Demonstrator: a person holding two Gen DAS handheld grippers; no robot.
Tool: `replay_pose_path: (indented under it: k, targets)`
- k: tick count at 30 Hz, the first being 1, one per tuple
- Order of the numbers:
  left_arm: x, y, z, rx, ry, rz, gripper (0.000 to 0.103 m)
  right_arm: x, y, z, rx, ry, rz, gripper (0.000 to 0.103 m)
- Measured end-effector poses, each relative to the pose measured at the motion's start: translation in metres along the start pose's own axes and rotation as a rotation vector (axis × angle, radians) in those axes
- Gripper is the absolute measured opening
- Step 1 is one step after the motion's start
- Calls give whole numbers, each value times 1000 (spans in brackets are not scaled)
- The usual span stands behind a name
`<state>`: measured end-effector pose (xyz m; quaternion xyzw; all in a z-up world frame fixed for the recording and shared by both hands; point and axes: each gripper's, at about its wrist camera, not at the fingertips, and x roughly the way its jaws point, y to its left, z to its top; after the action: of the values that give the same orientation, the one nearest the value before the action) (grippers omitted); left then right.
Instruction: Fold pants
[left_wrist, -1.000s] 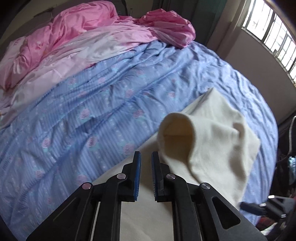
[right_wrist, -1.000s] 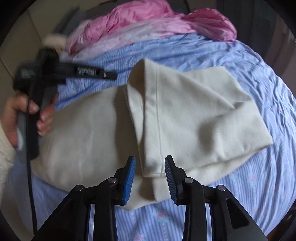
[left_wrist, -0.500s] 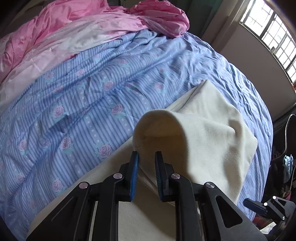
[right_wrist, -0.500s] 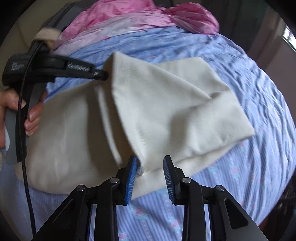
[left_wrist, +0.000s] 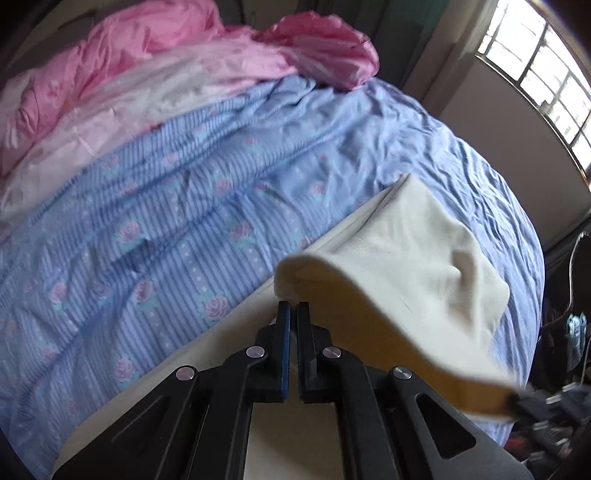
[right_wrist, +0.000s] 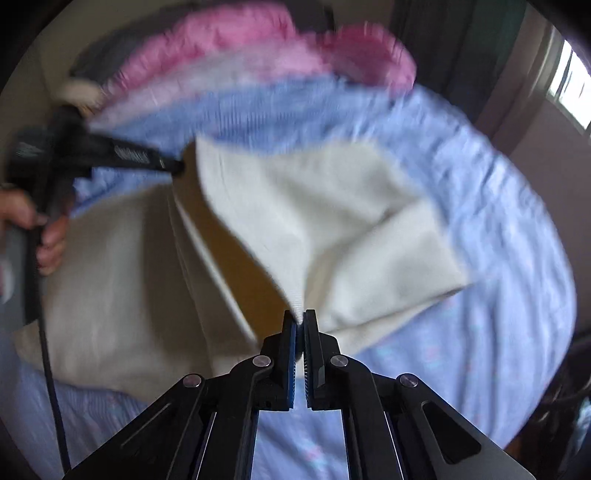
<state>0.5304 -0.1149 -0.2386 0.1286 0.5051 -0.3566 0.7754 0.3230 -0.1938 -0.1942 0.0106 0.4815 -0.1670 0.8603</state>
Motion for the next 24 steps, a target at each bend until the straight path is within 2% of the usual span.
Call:
replay_pose_path:
  k: [1, 3, 7, 9, 12, 14, 15, 16, 17, 18, 20, 21, 23, 24]
  targets:
    - [0, -3, -2, 26, 6, 4, 5, -12, 6, -4, -42, -23, -24, 4]
    - [8, -10, -10, 74, 41, 35, 5, -12, 17, -10, -79, -1, -22, 4]
    - [25, -16, -25, 130, 97, 125, 5, 18, 47, -33, -185, 86, -39, 4]
    - [30, -12, -30, 136, 114, 206, 5, 36, 50, -39, -168, 155, 11, 4]
    - [28, 3, -32, 88, 146, 257, 8, 46, 48, -35, -114, 218, 74, 6]
    - [19, 10, -33, 58, 151, 308, 23, 39, 38, -31, -86, 209, 123, 18]
    - [12, 11, -33, 62, 138, 330, 24, 31, 30, -28, -61, 202, 178, 42]
    - [5, 9, -34, 75, 120, 343, 28, 23, 23, -26, -39, 188, 206, 59]
    - [-3, 5, -33, 90, 102, 348, 33, 15, 16, -24, -19, 166, 215, 62]
    - [-9, 2, -30, 93, 89, 335, 36, 4, 8, -21, 2, 133, 221, 62]
    - [-23, -4, -24, 52, 65, 246, 43, -6, -2, -16, 24, 102, 229, 62]
    - [-27, -5, -21, 8, 50, 202, 46, -10, -11, -10, 49, 77, 222, 62]
    - [-32, -2, -21, -121, 23, 93, 61, -9, -24, -1, 86, 23, 199, 62]
    - [-30, 2, -20, -193, 13, 35, 63, -8, -27, 1, 94, 8, 188, 62]
